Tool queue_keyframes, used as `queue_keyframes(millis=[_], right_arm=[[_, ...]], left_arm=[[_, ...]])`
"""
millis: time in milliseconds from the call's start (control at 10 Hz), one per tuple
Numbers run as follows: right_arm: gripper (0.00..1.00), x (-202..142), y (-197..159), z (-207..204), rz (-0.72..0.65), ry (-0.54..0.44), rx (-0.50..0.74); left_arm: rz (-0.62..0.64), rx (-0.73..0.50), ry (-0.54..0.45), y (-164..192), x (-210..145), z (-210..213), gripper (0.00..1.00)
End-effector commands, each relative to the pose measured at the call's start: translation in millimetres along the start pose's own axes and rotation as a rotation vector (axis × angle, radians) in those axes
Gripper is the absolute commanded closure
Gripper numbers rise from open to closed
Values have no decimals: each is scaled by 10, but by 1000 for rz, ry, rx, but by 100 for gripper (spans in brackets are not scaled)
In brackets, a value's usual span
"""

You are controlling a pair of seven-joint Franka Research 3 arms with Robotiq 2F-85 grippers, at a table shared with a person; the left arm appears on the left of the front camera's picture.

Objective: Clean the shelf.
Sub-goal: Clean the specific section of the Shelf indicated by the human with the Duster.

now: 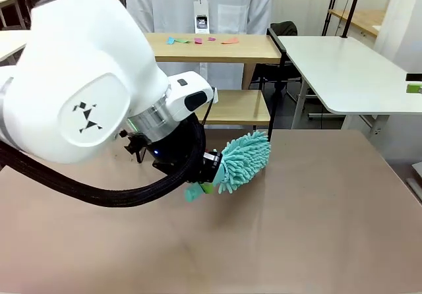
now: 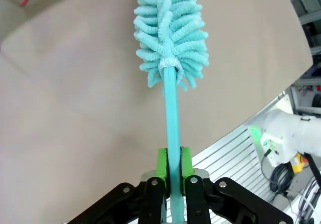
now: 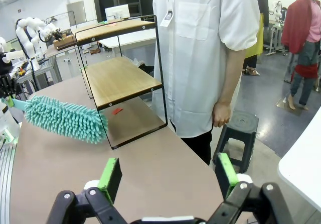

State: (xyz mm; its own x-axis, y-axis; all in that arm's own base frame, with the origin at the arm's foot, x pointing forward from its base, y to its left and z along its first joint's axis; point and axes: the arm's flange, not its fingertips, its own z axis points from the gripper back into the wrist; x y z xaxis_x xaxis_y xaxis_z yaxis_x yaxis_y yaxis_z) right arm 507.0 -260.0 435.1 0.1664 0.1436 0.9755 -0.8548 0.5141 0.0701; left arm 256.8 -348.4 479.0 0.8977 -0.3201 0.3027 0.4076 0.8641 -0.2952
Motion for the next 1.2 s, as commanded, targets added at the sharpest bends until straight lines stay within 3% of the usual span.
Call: queue_keyframes(millis=[0, 200, 500, 1100], right_arm=[[0, 26, 3, -4, 5, 1, 0], [0, 26, 3, -4, 5, 1, 0], [0, 26, 3, -4, 5, 1, 0], [0, 26, 3, -4, 5, 1, 0]], left_arm=[[123, 53, -65, -235, 28, -189, 87], [211, 127, -137, -359, 23, -402, 87], [272, 78, -205, -464, 118, -632, 87], [365, 92, -382, -706, 501, -1270, 87]])
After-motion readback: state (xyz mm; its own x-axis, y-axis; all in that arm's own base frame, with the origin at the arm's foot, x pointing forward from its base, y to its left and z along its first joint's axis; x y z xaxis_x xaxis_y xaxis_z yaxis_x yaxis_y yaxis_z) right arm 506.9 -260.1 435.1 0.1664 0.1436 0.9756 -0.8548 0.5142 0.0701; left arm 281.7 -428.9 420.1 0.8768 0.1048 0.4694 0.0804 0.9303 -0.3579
